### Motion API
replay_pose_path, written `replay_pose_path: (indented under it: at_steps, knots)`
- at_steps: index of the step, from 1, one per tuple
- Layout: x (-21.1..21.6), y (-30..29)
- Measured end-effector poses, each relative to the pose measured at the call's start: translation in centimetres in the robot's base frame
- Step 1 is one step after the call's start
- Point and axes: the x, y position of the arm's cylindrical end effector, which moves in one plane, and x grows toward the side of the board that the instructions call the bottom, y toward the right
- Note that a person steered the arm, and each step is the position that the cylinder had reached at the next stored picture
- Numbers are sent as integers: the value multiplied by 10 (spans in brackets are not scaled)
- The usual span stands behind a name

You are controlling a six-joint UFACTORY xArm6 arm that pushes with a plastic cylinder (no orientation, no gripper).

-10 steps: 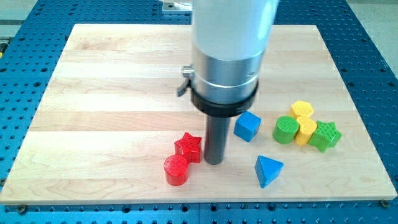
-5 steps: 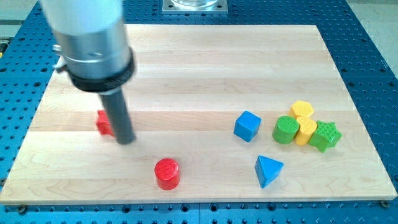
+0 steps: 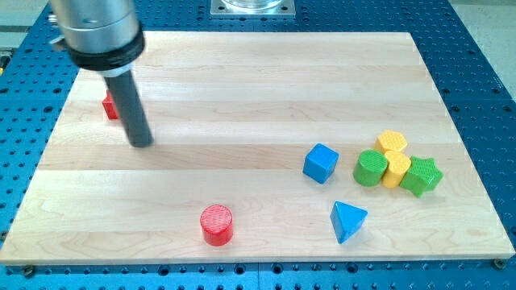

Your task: Place the red star top left of the board

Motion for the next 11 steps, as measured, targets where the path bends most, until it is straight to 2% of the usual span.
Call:
replay_pose_path:
  at_steps: [1, 2, 3, 4, 5, 7, 8, 9, 10, 11]
  knots:
    - [-36, -22]
    - [-104, -22]
    - [-113, -13]
    - [-82, -16]
    - [-92, -45]
    - [-154, -24]
    - [-152, 6]
    - [-186, 36]
    - [-216, 38]
    - [-203, 20]
